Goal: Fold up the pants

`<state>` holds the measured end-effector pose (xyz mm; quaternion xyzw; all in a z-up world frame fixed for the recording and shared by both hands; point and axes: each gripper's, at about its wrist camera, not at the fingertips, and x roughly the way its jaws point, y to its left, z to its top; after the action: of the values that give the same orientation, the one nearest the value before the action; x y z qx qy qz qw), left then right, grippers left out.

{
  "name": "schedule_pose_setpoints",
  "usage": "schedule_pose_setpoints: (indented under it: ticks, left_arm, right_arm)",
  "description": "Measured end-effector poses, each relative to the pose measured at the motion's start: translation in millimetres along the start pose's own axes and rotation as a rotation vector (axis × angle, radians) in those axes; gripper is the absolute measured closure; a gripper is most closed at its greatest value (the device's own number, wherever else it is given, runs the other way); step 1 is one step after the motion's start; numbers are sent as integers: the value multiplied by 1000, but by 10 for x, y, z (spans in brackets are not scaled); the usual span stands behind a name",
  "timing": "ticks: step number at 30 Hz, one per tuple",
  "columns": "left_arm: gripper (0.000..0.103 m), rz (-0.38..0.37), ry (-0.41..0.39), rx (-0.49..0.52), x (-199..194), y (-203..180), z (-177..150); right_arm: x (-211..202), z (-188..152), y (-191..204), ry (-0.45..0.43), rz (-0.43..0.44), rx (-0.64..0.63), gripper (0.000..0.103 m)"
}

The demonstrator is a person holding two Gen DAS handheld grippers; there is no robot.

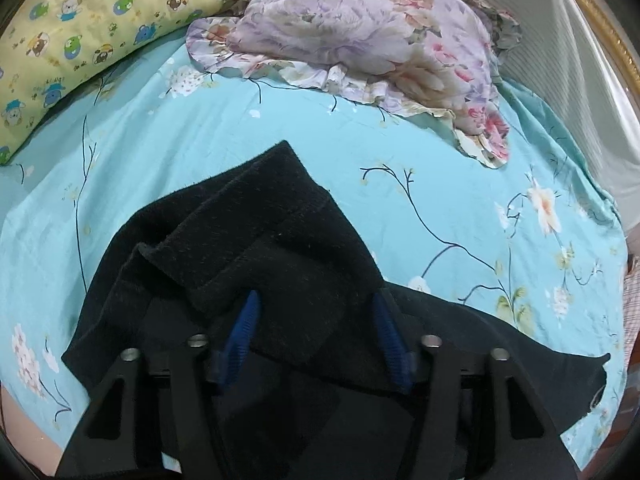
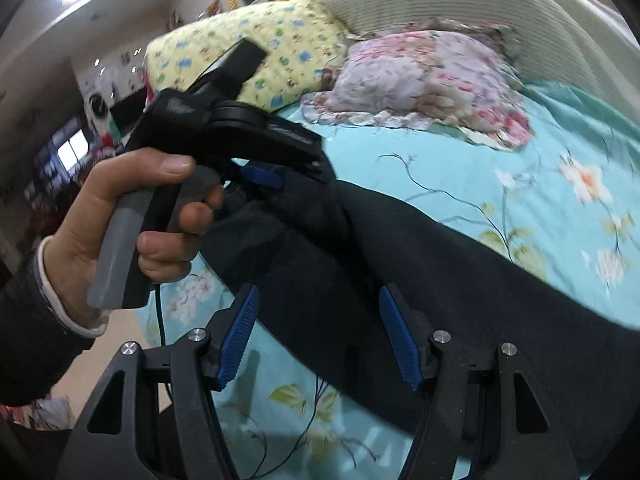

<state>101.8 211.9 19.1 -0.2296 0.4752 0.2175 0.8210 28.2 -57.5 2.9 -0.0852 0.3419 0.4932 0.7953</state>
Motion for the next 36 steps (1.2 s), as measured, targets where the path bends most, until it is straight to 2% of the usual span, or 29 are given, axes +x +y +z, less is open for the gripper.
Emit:
schedule_pose_setpoints:
  ticks: [1,4,8,9,10,12,14,17,21,25,27,30,32,34,36]
  left_arm:
    - [65,0,-2,6,16,1,3]
    - [79,-9,-4,20,45,40,9]
    - [87,-35,-5,20,57,115,9]
    - [93,-38,-5,20,60,134,11]
    - [95,-25,-6,20,64,150,12]
    - [95,-48,2,12,90,201,20]
    - [95,-81,15,-6,113,253,30]
    - [90,-129,15,-34,52,303,55]
    - [53,-161,35,-58,14,279,142]
    - [53,-104,75,-50,97,142,228]
    - [53,-68,91,-35,158,66,262]
    - [53,-4,116,-3,297,-51,305]
    - [61,34,112,23,357,-114,308]
    - [86,66,94,49,369,-129,290]
    - [95,73,74,50,347,-85,271]
  right_arm:
    - [45,27,20,3,11,-12,39]
    - [210,105,81,24,33,-51,40]
    - [534,189,72,82,19,-83,51]
    - [622,212,38,92,-9,-87,52]
    - [691,236,-20,97,-32,-83,54]
    - [767,276,-110,99,-73,-84,57]
    - [814,312,-149,95,-117,-103,57]
    - [851,365,-206,103,-116,-109,57]
    - [903,399,-277,125,-97,-107,57]
    - [975,414,-256,145,-72,-130,59]
    - [1007,414,-256,156,-63,-133,66]
    - [1047,398,-290,171,-34,-122,85]
    - [1066,381,-324,179,-22,-105,93]
    - [1050,376,-353,171,-6,-89,96]
    - [1014,382,-368,159,11,-77,97]
